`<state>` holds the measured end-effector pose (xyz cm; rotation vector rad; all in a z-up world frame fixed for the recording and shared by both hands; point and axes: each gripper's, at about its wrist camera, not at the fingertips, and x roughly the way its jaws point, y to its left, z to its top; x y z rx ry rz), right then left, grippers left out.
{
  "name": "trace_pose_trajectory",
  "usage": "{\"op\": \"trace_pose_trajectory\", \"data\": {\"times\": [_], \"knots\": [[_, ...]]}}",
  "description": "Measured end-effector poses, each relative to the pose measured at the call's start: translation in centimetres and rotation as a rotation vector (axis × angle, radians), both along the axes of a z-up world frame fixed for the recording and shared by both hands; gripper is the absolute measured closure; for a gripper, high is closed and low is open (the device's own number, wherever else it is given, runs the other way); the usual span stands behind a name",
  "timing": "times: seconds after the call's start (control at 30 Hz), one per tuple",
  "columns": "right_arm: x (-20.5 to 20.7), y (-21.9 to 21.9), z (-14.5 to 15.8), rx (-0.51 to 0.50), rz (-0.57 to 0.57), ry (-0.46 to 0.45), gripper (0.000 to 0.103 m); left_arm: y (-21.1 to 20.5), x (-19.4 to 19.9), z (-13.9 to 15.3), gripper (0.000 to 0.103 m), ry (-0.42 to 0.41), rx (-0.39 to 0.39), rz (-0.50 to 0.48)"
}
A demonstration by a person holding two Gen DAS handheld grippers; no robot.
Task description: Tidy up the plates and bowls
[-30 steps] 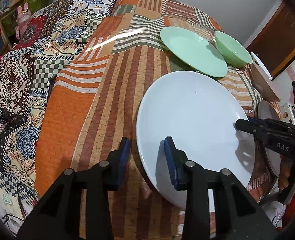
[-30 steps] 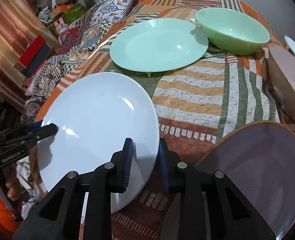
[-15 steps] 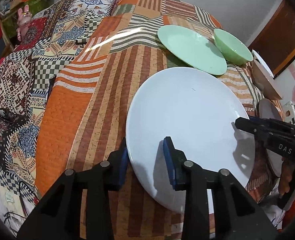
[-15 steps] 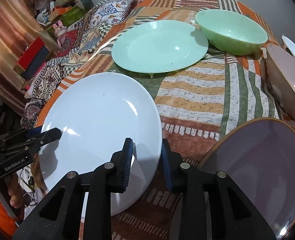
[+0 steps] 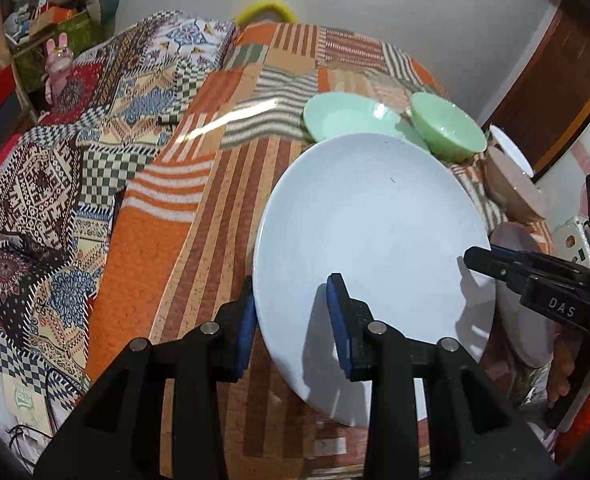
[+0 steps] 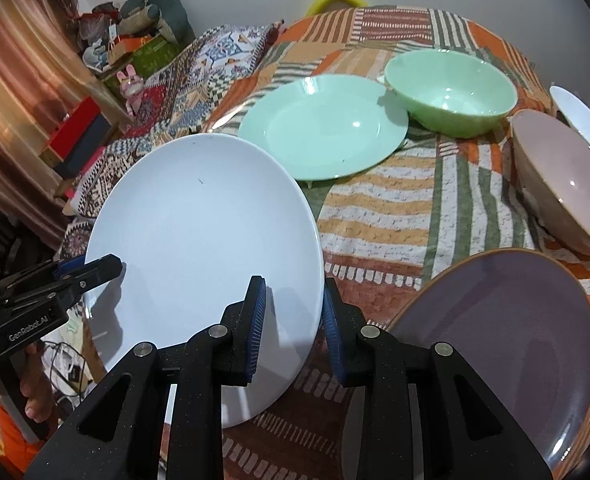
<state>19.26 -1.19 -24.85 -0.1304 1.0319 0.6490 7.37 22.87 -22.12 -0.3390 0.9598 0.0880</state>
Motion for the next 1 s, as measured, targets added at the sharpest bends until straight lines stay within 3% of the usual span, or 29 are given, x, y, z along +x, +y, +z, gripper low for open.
{"op": "trace_pose_trajectory", "data": {"times": [0.6,1.0], "knots": [[-1.0,-3.6,4.0,0.103,-0.057,-0.083,0.076,-3.8,-0.6,5.7,0.069,-0.133,0.065,-0.044],[-1.6,-7.9,6.3,0.156,-0.127,-0.141,0.076,-7.7,0.1,7.9,0.069,-0.163,0.084,-0.114]]}}
